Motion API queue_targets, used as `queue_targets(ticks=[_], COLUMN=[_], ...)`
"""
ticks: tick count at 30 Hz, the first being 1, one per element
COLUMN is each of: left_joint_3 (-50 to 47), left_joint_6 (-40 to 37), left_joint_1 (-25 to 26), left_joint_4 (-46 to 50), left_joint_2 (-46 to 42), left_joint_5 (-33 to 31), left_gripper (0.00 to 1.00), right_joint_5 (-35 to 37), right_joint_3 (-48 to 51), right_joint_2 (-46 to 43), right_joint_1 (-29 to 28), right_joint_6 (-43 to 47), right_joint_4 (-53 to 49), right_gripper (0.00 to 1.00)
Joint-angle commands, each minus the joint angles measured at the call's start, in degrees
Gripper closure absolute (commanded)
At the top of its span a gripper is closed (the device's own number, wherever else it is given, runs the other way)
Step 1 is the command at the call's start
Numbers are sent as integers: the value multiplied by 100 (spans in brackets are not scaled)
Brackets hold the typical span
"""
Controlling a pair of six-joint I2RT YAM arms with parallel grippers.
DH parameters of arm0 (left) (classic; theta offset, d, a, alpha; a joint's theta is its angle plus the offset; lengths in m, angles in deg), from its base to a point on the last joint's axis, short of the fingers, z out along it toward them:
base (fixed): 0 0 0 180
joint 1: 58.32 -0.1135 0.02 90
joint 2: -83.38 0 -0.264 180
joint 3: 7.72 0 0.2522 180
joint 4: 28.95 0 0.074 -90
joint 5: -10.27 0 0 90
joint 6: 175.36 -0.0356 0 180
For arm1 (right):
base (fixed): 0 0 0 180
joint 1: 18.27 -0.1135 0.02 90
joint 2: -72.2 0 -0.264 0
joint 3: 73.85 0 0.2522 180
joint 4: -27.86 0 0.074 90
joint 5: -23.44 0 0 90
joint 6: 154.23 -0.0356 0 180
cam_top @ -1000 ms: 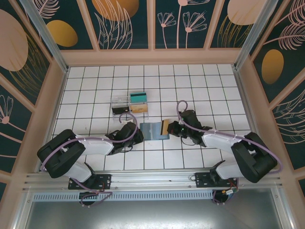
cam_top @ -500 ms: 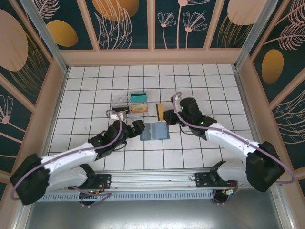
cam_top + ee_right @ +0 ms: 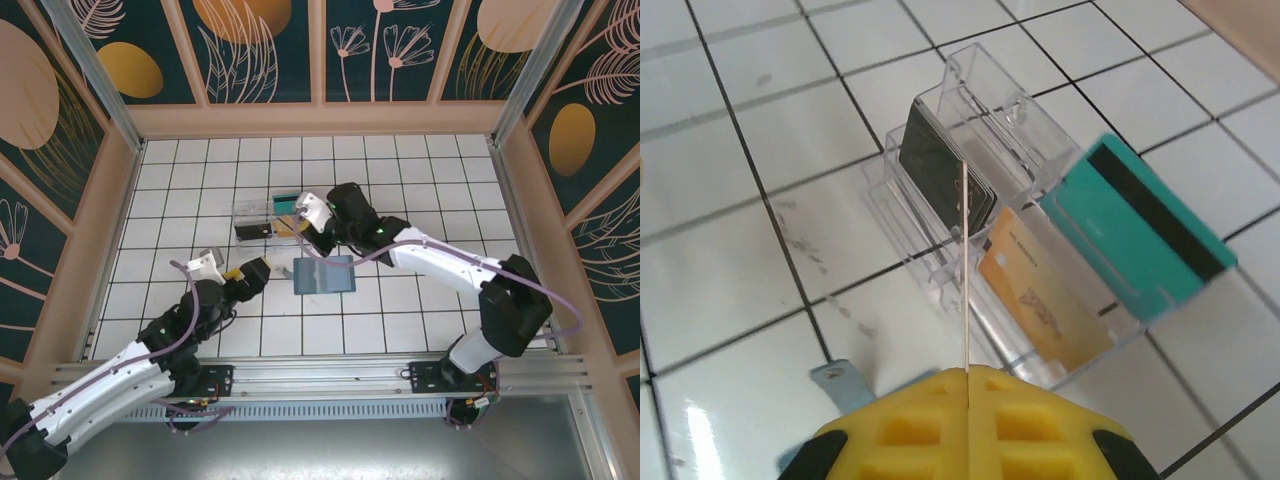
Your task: Take the credit cards out of the card holder
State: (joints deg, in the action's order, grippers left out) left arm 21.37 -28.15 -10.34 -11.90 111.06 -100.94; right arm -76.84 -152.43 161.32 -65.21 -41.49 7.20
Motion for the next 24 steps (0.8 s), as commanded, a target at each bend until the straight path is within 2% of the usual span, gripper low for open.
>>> queue_targets(ticks=[1, 6, 10, 24], left_joint_3=[-139, -325, -425, -569], left_joint_6=[-100, -28, 18, 54], left_joint_1=[-9, -11, -11, -7], left_joint_4=[405, 616, 824, 972], left_joint_2=[-392, -909, -1260, -1555], left_joint_5=[-223, -252, -302, -377], left_gripper=[1, 1, 1, 1], right_joint_5=[483, 1089, 1446, 1818], right_joint_3=[-695, -1417, -1638, -1700], right_joint_2=[412, 1141, 1446, 1971], right_joint_1=[-60, -197, -280, -369], right_joint_6=[1578, 2784, 3229, 3597], right_joint_4=[-589, -1168, -1224, -1165], right_gripper=[100, 100, 100, 100])
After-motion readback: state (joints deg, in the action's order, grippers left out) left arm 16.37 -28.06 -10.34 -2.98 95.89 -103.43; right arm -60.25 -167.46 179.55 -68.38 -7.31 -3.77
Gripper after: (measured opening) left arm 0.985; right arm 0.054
